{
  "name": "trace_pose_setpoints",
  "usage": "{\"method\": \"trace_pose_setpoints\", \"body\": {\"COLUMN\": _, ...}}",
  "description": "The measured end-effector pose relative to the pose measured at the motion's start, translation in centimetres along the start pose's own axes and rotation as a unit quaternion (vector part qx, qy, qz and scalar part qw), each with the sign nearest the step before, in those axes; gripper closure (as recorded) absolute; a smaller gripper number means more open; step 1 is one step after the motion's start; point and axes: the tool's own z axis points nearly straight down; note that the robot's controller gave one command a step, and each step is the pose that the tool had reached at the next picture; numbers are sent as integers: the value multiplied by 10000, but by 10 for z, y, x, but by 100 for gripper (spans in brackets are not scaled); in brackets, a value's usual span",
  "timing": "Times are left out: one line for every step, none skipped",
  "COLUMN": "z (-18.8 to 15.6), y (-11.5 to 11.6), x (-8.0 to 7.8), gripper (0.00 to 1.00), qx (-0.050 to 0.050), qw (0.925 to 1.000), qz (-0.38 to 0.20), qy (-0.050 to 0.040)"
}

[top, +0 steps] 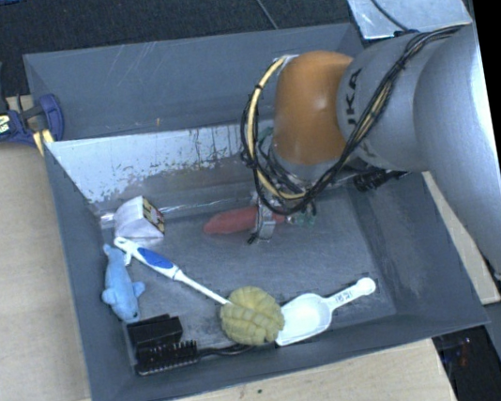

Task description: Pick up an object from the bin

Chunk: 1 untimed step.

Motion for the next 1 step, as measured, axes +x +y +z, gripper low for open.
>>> {"method": "trace_pose_setpoints", "body": {"z": 0, "y": 0, "x": 0, "gripper": 100, "qx": 0, "qw": 10000, "qz": -1, "qy": 0}}
